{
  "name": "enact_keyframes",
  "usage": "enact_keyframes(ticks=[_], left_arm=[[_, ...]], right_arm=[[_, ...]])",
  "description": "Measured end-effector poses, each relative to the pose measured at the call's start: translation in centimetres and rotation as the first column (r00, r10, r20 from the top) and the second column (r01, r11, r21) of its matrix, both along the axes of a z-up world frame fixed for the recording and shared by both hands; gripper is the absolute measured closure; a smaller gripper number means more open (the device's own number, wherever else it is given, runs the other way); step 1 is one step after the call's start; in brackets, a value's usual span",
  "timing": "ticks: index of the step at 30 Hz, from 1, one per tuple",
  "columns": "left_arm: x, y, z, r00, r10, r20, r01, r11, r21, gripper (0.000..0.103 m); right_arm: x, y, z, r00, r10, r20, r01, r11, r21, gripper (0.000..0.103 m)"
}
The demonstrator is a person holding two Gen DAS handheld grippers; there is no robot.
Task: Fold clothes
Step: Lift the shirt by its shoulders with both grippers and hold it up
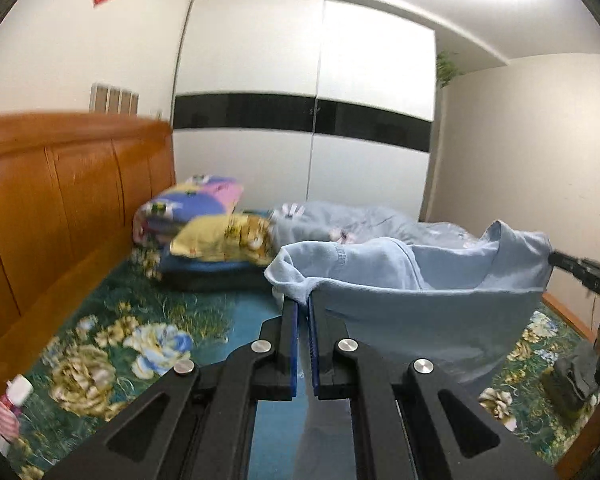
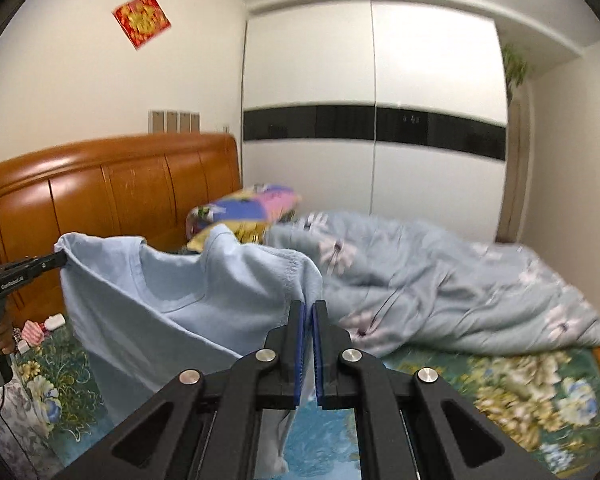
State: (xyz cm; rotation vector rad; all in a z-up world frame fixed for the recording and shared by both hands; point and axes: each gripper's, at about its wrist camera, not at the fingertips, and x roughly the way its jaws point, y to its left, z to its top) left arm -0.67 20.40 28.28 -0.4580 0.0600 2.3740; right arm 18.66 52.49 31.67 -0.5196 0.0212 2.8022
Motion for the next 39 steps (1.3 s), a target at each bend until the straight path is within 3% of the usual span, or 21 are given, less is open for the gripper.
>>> enact_keyframes(ticks=[7, 13, 18, 29, 35, 39], left_arm=[[3.5, -1.4, 1.8, 0.998, -0.059, -0.027, 0.059, 0.998, 0.016, 0.098], [5.8, -1.6, 2.2, 0.991, -0.119, -0.059, 0.121, 0.992, 0.025, 0.098], [6.3, -1.2, 1.8, 0.99, -0.133, -0.049, 0.134, 0.991, 0.028, 0.098], [10.5, -2.8, 0.5, 0.971, -0.211, -0.11, 0.212, 0.977, 0.001, 0.098], [13.9, -4.6, 2.0, 0.949, -0.249, -0.194, 0.25, 0.968, -0.02, 0.098], [14.1, -5.0, 3.9, 0.943, -0.253, -0.218, 0.254, 0.967, -0.022, 0.098]], right_arm=[[6.0, -1.8, 4.0, 0.998, -0.042, -0.053, 0.045, 0.998, 0.044, 0.098], [9.6, -2.7, 5.5, 0.995, -0.071, -0.071, 0.078, 0.992, 0.097, 0.098], [10.8, -1.6, 5.4, 0.993, -0.091, -0.075, 0.096, 0.993, 0.068, 0.098], [14.3, -1.9, 3.9, 0.994, -0.071, -0.081, 0.078, 0.993, 0.084, 0.099], [16.6, -3.6, 4.9, 0.993, -0.038, -0.114, 0.055, 0.988, 0.147, 0.099], [17.0, -3.1, 6.5, 0.986, -0.025, -0.165, 0.048, 0.99, 0.136, 0.098]])
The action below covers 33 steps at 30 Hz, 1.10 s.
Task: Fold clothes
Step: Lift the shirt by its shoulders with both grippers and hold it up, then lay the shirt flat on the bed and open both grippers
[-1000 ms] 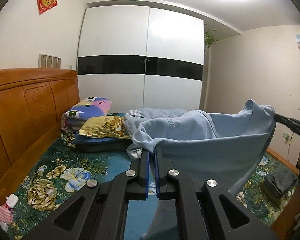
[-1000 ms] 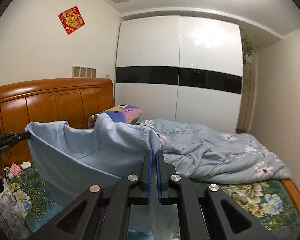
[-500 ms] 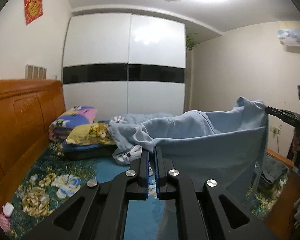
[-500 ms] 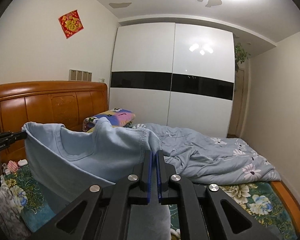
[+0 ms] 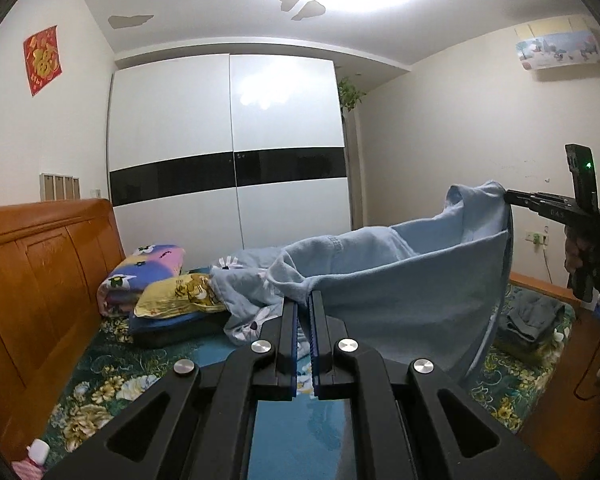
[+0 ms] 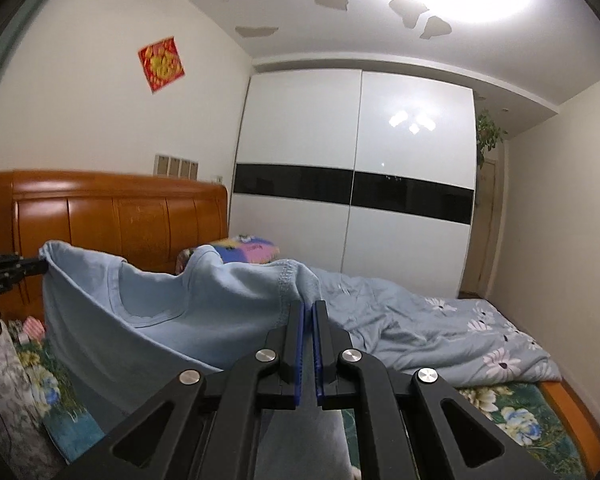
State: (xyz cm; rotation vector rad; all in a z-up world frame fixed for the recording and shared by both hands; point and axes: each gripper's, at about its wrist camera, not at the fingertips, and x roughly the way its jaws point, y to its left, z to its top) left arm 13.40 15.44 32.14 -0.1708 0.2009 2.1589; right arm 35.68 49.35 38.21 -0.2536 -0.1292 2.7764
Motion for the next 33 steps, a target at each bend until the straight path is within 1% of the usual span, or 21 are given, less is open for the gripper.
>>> enact_keyframes(ticks=[2, 4, 6, 8, 10, 12, 13, 17, 20, 24, 26, 29, 33], left_arm=[[-0.8, 0.5, 0.6, 1.0, 0.012, 0.002, -0.012, 1.0, -0.005, 0.098], [-2.4, 1.5, 0.7, 0.999, 0.032, 0.015, -0.031, 0.999, -0.017, 0.098], [-4.4, 2.9, 0.1, 0.998, 0.053, 0.04, -0.052, 0.998, -0.039, 0.098], [-7.4, 5.1, -1.8, 0.993, 0.086, 0.082, -0.079, 0.993, -0.084, 0.098], [-10.9, 7.7, -4.9, 0.982, 0.127, 0.142, -0.107, 0.985, -0.137, 0.098], [-14.1, 10.1, -8.3, 0.968, 0.166, 0.188, -0.131, 0.974, -0.185, 0.098], [-15.9, 11.4, -10.6, 0.96, 0.187, 0.209, -0.142, 0.967, -0.21, 0.098], [-22.4, 16.5, -18.8, 0.921, 0.263, 0.288, -0.171, 0.936, -0.308, 0.098], [-25.6, 19.3, -23.9, 0.894, 0.302, 0.332, -0.175, 0.915, -0.363, 0.098], [-29.3, 22.3, -30.4, 0.852, 0.355, 0.384, -0.176, 0.886, -0.429, 0.098], [-30.5, 23.3, -33.3, 0.827, 0.378, 0.417, -0.175, 0.877, -0.447, 0.098], [-31.8, 24.0, -36.5, 0.799, 0.403, 0.445, -0.174, 0.865, -0.471, 0.098], [-33.0, 24.5, -38.7, 0.771, 0.423, 0.476, -0.168, 0.857, -0.487, 0.098]], right_arm=[[-0.8, 0.5, 0.8, 1.0, -0.005, -0.01, 0.005, 1.0, -0.002, 0.098], [-2.4, 1.1, 1.0, 1.0, -0.01, 0.004, 0.01, 1.0, -0.008, 0.098], [-5.2, 2.3, 0.5, 0.999, -0.02, 0.049, 0.021, 1.0, -0.019, 0.099], [-9.0, 4.0, -1.5, 0.992, -0.036, 0.123, 0.041, 0.998, -0.037, 0.098], [-12.7, 5.7, -4.3, 0.98, -0.046, 0.192, 0.059, 0.997, -0.058, 0.098], [-16.6, 7.8, -8.3, 0.964, -0.057, 0.259, 0.083, 0.993, -0.089, 0.099], [-18.2, 8.7, -10.1, 0.957, -0.059, 0.284, 0.093, 0.99, -0.106, 0.099], [-25.6, 13.0, -19.7, 0.914, -0.077, 0.399, 0.161, 0.97, -0.182, 0.099], [-29.6, 15.6, -26.0, 0.88, -0.082, 0.467, 0.208, 0.952, -0.226, 0.099], [-33.9, 18.7, -32.4, 0.836, -0.077, 0.543, 0.251, 0.934, -0.254, 0.098], [-35.4, 19.2, -35.3, 0.814, -0.073, 0.576, 0.263, 0.931, -0.254, 0.098], [-37.1, 20.2, -38.5, 0.781, -0.07, 0.621, 0.28, 0.928, -0.247, 0.098], [-38.3, 20.7, -41.3, 0.753, -0.068, 0.655, 0.302, 0.919, -0.252, 0.098]])
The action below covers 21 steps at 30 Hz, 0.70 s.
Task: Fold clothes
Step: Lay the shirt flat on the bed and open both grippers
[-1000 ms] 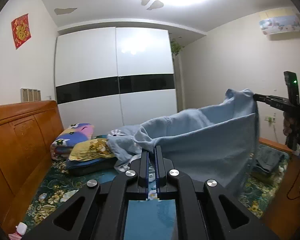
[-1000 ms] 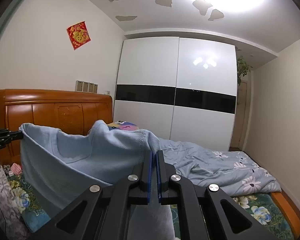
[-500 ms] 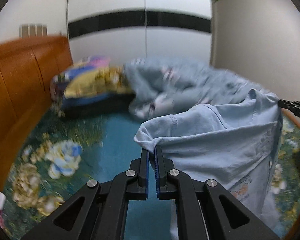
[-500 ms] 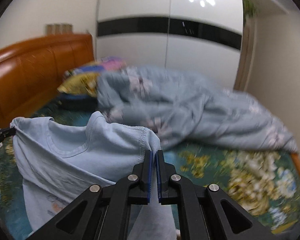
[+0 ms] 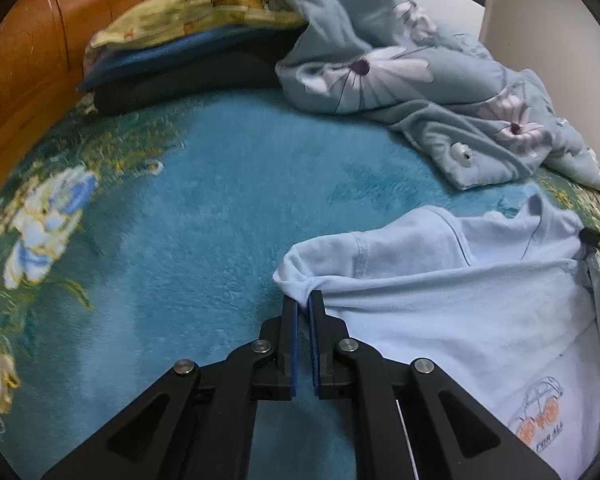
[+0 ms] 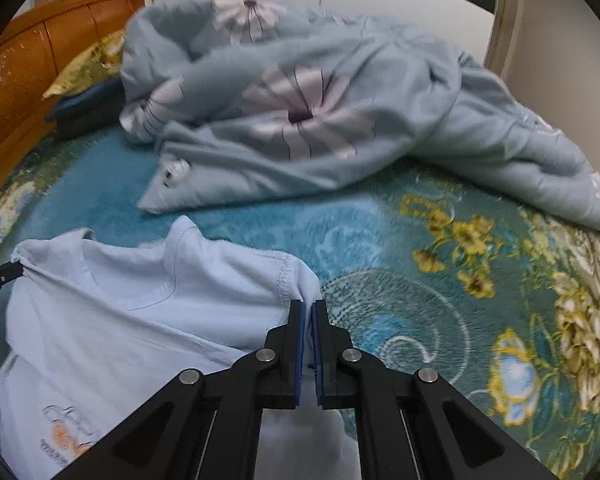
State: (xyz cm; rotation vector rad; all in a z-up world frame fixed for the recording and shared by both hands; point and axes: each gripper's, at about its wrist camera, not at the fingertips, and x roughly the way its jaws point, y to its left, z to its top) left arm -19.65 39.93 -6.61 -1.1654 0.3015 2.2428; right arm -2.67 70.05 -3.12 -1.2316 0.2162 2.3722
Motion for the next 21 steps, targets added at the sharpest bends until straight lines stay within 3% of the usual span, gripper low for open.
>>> enact_keyframes(ticks=[6, 7, 10, 12, 14, 16, 18, 21], left_arm=[[-0.3, -0.6, -0.6, 0.998, 0.012, 0.065, -0.014, 1.0, 0.026, 0.096], [-0.4, -1.1, -0.4, 0.996, 0.015, 0.086, -0.019, 0.999, 0.041, 0.095], [0.4, -3.3, 0.8, 0.993, 0.02, 0.117, -0.028, 0.997, 0.072, 0.088], [1.4, -4.9, 1.8, 0.994, 0.018, 0.105, -0.027, 0.995, 0.091, 0.084], [3.9, -5.0, 3.4, 0.999, -0.009, 0.034, 0.007, 0.998, 0.064, 0.075], [6.4, -4.7, 4.5, 0.998, -0.052, -0.019, 0.053, 0.998, 0.042, 0.072], [8.1, -4.3, 5.1, 0.995, -0.094, -0.02, 0.095, 0.994, 0.054, 0.072], [10.4, -3.5, 5.6, 0.989, -0.145, -0.013, 0.145, 0.987, 0.07, 0.072]], right_arm=[[-0.5, 0.0, -1.6, 1.0, 0.001, 0.02, -0.001, 1.0, 0.004, 0.096], [-0.4, -0.1, -1.4, 1.0, 0.009, 0.018, -0.009, 1.0, 0.005, 0.092], [1.5, -0.8, 0.4, 0.999, 0.035, -0.011, -0.035, 0.999, 0.011, 0.057], [3.6, -1.5, 1.7, 0.997, 0.056, -0.048, -0.056, 0.998, -0.003, 0.056], [6.2, -2.5, 2.5, 0.996, 0.065, -0.065, -0.067, 0.997, -0.026, 0.056], [9.6, -4.7, 2.2, 0.993, 0.107, -0.048, -0.111, 0.988, -0.104, 0.056], [12.7, -6.9, 1.7, 0.987, 0.158, -0.032, -0.161, 0.973, -0.163, 0.056], [16.9, -11.0, 0.5, 0.97, 0.24, 0.032, -0.234, 0.963, -0.133, 0.056]])
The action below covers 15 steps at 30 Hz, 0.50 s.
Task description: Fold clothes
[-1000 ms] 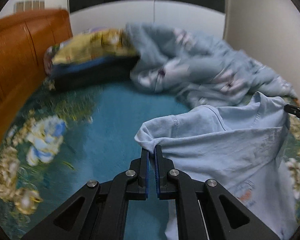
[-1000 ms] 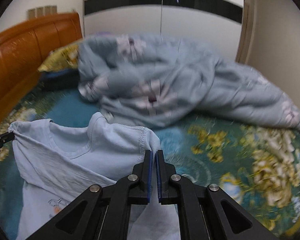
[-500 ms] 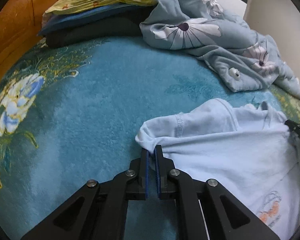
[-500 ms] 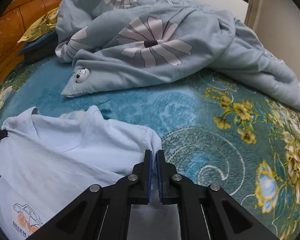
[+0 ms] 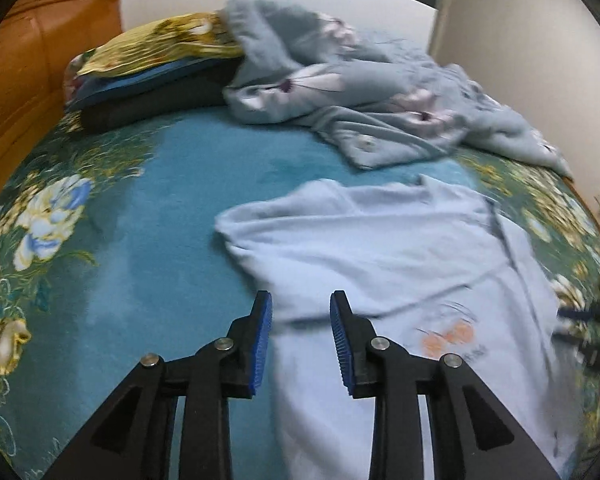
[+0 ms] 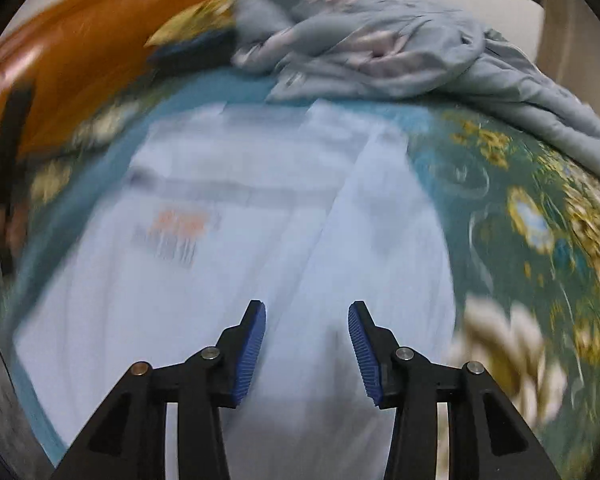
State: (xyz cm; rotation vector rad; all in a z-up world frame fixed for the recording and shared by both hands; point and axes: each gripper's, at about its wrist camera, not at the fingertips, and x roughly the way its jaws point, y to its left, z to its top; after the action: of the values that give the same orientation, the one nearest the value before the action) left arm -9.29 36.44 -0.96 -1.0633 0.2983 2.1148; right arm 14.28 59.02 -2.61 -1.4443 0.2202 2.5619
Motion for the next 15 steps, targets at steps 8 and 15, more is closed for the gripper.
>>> enact_keyframes(ticks=[8, 15], left_arm=[[3.3, 2.3, 0.4, 0.999, -0.053, 0.012, 0.053, 0.999, -0.001, 0.072], [4.7, 6.3, 0.7, 0.993, -0.114, -0.011, 0.114, 0.993, -0.019, 0.072]], right_arm=[[3.6, -3.5, -2.0, 0.996, 0.05, 0.073, -0.053, 0.997, 0.049, 0.075], [5.0, -0.9, -0.4, 1.0, -0.008, -0.021, 0.007, 0.998, -0.069, 0.098]])
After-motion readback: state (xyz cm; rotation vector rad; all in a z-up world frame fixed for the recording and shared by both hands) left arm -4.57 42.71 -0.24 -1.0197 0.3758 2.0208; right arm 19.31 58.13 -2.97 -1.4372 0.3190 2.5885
